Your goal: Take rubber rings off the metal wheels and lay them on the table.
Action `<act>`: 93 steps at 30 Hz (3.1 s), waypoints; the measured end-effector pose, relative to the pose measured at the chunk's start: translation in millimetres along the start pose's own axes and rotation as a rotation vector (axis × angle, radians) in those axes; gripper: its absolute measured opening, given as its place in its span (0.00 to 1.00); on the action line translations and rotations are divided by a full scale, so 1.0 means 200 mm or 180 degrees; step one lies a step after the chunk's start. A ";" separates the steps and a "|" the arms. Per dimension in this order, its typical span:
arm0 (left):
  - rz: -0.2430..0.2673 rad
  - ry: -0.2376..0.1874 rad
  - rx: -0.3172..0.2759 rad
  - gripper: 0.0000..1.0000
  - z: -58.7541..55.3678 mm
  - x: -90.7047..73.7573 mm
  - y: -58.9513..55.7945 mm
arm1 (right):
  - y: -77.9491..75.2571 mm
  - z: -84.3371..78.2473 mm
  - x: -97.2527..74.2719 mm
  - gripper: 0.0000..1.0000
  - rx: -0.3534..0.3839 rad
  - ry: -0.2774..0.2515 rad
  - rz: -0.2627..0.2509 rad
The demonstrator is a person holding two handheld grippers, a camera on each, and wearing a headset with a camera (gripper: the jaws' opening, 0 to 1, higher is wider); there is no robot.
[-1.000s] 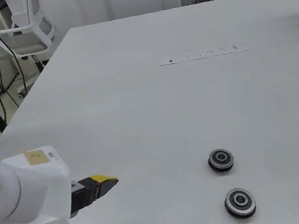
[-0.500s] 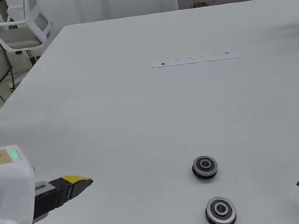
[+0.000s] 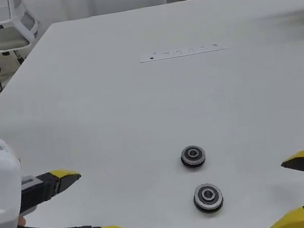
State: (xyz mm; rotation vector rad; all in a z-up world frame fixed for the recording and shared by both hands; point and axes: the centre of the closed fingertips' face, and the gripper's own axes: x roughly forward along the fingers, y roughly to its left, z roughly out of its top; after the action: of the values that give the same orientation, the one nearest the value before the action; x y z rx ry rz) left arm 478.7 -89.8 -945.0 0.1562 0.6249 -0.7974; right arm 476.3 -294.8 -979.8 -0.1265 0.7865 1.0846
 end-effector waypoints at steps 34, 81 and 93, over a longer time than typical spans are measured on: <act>-0.0342 -0.0145 0.0408 0.84 0.17 0.01 -0.09 | 0.04 0.11 -0.03 0.58 -0.0421 -0.0094 0.0070; -0.1102 -0.0444 0.0757 0.47 0.27 0.56 -0.29 | -0.01 0.12 0.33 0.34 -0.1055 0.0314 0.0359; -0.1140 -0.0171 0.1188 0.36 0.15 0.65 -0.38 | -0.01 0.07 0.35 0.26 -0.1230 0.0455 0.0379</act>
State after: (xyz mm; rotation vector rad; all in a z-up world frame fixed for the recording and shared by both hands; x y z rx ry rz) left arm 507.6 -234.0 -988.9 0.3688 0.4526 -1.2587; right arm 501.9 -237.0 -1013.6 -0.4935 0.7104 1.3440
